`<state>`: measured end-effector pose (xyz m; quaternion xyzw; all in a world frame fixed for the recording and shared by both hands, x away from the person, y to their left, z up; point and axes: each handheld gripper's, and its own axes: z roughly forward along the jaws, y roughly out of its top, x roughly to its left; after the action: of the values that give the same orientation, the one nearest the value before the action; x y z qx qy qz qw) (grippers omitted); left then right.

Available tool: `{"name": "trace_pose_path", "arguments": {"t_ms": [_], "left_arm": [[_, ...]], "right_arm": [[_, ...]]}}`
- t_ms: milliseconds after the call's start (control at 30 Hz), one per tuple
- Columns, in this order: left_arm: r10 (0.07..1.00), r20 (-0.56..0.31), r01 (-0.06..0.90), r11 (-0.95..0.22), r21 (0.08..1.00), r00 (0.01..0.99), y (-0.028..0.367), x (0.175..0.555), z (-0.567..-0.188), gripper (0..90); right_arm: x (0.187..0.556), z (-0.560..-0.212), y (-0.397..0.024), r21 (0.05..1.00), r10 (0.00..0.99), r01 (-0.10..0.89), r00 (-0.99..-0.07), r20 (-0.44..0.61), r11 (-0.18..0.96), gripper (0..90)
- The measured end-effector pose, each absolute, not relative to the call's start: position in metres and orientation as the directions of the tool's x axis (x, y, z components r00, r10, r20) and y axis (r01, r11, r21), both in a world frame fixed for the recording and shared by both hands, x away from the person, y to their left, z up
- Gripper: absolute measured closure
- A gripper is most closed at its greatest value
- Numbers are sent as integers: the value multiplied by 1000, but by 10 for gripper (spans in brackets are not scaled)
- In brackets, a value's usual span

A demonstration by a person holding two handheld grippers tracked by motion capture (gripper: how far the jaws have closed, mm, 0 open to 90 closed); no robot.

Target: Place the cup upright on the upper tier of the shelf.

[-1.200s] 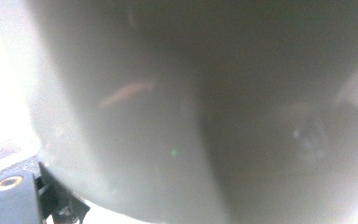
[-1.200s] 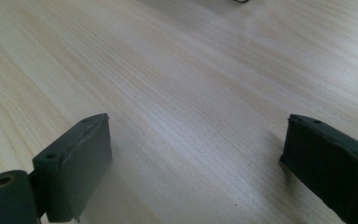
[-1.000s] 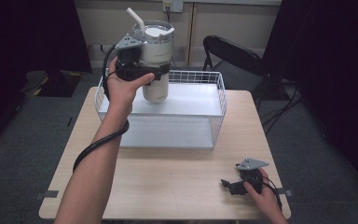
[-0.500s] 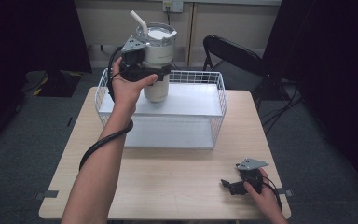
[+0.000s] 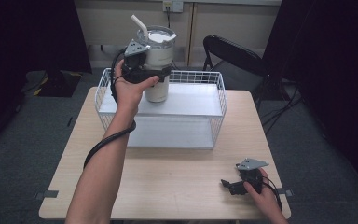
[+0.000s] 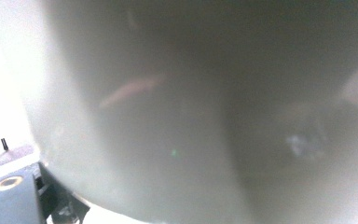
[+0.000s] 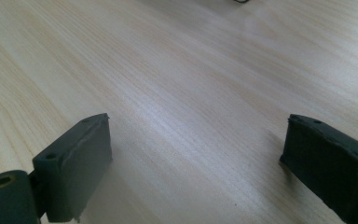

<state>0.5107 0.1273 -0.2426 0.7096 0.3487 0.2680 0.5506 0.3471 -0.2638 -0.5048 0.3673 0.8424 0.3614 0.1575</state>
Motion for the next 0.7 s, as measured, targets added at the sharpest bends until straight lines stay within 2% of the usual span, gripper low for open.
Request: {"name": "trace_pose_path", "arguments": {"t_ms": [700], "left_arm": [[797, 10, 190, -156, 969, 604, 122, 517, -245, 98]], "right_arm": [[347, -505, -264, 725, 732, 505, -681, 0, 469, 75]]}}
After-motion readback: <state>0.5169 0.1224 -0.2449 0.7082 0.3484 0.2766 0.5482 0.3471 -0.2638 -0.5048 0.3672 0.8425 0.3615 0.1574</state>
